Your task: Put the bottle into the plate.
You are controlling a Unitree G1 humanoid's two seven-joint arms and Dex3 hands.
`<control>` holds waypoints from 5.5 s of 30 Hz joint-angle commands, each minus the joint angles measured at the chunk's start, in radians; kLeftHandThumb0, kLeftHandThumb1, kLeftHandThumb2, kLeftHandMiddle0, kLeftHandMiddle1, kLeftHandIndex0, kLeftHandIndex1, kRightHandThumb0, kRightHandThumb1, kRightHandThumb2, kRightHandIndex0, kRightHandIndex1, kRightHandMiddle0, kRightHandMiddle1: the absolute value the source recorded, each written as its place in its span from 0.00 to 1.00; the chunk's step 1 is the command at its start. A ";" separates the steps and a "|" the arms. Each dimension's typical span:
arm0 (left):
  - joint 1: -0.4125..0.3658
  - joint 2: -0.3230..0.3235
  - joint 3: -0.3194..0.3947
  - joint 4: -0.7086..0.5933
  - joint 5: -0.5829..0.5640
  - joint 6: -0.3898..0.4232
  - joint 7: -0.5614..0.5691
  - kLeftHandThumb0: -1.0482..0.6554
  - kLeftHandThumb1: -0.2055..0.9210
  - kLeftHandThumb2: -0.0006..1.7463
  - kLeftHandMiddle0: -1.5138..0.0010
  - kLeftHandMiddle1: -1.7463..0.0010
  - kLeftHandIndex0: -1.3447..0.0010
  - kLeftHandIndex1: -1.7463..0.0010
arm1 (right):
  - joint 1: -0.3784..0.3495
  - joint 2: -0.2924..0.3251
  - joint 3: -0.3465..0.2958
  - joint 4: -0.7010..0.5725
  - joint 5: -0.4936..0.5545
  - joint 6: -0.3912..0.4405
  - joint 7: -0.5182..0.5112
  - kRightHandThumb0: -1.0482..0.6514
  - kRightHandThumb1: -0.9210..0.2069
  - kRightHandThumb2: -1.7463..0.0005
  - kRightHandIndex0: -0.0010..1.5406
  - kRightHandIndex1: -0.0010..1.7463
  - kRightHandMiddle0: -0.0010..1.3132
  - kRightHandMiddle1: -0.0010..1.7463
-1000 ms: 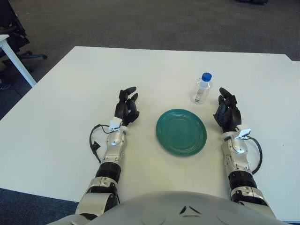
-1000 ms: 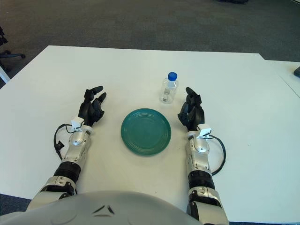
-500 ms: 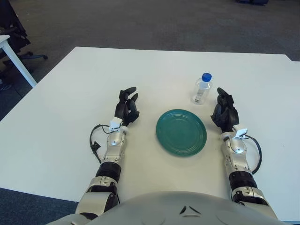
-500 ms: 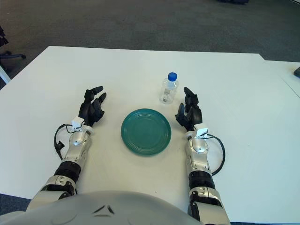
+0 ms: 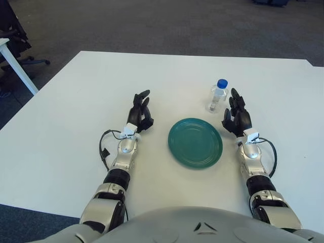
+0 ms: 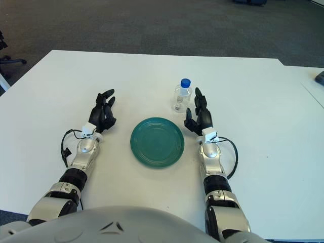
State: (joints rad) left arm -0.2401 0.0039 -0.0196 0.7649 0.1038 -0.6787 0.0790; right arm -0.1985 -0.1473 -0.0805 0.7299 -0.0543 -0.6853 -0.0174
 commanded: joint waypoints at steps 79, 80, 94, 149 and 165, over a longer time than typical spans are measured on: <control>0.106 0.014 -0.059 0.229 0.077 -0.120 0.108 0.00 1.00 0.67 0.85 0.99 1.00 0.72 | -0.325 -0.018 0.041 0.352 -0.014 0.133 0.104 0.00 0.00 0.61 0.00 0.00 0.00 0.00; 0.107 0.012 -0.059 0.228 0.075 -0.120 0.107 0.00 1.00 0.67 0.85 0.99 1.00 0.72 | -0.332 -0.017 0.044 0.356 -0.018 0.133 0.101 0.00 0.00 0.61 0.00 0.00 0.00 0.00; 0.102 0.001 -0.059 0.239 0.075 -0.147 0.113 0.00 1.00 0.67 0.85 1.00 1.00 0.73 | -0.433 -0.015 0.083 0.409 -0.077 0.147 0.021 0.00 0.00 0.68 0.00 0.00 0.00 0.00; 0.071 -0.068 -0.019 0.319 0.014 -0.205 0.094 0.00 1.00 0.65 0.85 0.99 1.00 0.74 | -0.635 0.000 0.313 0.480 -0.370 0.421 -0.419 0.05 0.01 0.89 0.11 0.64 0.06 0.87; 0.071 -0.098 0.013 0.306 -0.021 -0.204 0.108 0.01 1.00 0.63 0.83 0.99 1.00 0.72 | -0.611 0.008 0.189 0.475 -0.233 0.294 -0.388 0.27 0.12 0.94 0.67 1.00 0.51 1.00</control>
State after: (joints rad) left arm -0.3486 -0.0112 0.0052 0.9496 0.0675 -0.8696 0.1624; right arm -0.8024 -0.1414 0.1639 1.2031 -0.3517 -0.3583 -0.4394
